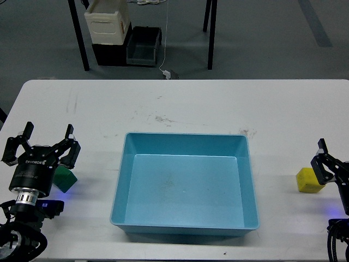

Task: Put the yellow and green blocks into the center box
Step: 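Raise the right gripper away from the yellow cube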

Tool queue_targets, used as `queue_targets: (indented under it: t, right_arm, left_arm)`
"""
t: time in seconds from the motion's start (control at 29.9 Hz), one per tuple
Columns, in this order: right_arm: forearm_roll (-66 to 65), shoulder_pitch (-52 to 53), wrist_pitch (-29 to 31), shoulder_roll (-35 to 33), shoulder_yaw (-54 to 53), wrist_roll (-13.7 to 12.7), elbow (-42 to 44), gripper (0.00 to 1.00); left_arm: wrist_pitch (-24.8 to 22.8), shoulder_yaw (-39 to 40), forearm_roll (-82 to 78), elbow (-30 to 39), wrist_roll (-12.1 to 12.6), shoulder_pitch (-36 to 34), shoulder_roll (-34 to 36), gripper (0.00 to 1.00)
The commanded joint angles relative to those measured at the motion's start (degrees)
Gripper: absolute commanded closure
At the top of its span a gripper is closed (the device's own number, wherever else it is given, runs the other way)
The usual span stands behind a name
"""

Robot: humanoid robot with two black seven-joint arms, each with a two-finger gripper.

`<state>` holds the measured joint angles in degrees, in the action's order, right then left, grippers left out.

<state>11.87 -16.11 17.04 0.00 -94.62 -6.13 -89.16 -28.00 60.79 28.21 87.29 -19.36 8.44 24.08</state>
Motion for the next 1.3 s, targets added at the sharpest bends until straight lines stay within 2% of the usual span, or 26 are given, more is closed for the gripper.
queue_targets:
  t: [0.0,0.23,0.33,0.57,0.77,0.84,0.97,1.04,1.24,1.27]
  right_arm:
    - [0.0,0.0,0.4,0.0,0.0,0.1,0.2,0.00]
    - [-0.8,0.6,1.1,0.0,-0.4,0.2,0.5,0.00]
    - [-4.9,1.4,1.2,0.0,-1.3,0.2,1.0,0.00]
    - [-32.0,9.4,1.0,-12.3,-2.2,0.4,2.8,0.00]
    - [-53.4,20.1,-1.0,-19.5,-1.3,2.1,3.2,0.00]
    - [-59.6,23.7,-3.1,-21.6,1.1,2.1,3.3,0.02]
    - [-73.8,31.4,-13.9,-26.3,10.7,3.1,4.3,0.04]
    - [-77.2,33.1,-14.1,-29.0,14.9,7.9,4.4,0.04]
    - [-93.2,42.3,-14.0,-37.8,30.4,30.5,10.4,0.02]
    - [-95.2,44.9,-13.9,-39.5,34.1,33.4,11.6,0.02]
  left_arm:
    - [0.0,-0.1,-0.1,0.0,-0.1,0.0,0.1,0.00]
    - [0.0,-0.4,-0.1,-0.2,0.0,0.0,0.1,0.00]
    - [0.0,-0.4,-0.1,-0.4,-0.1,0.0,0.1,0.00]
    - [0.0,-0.7,-0.1,-1.4,0.0,0.0,-0.3,0.00]
    - [0.1,-0.7,-0.1,-1.4,-0.1,0.0,-1.2,0.00]
    - [0.1,-0.7,-0.1,-1.4,-0.1,0.0,-1.2,0.00]
    - [0.0,-0.6,0.0,-1.4,-0.1,0.0,-1.3,0.00]
    - [0.0,-0.5,0.0,-1.4,-0.1,0.0,-1.3,0.00]
    - [0.0,-0.4,0.0,-1.4,-0.1,0.0,-1.3,0.00]
    - [0.0,-0.4,0.0,-1.4,-0.1,0.0,-1.3,0.00]
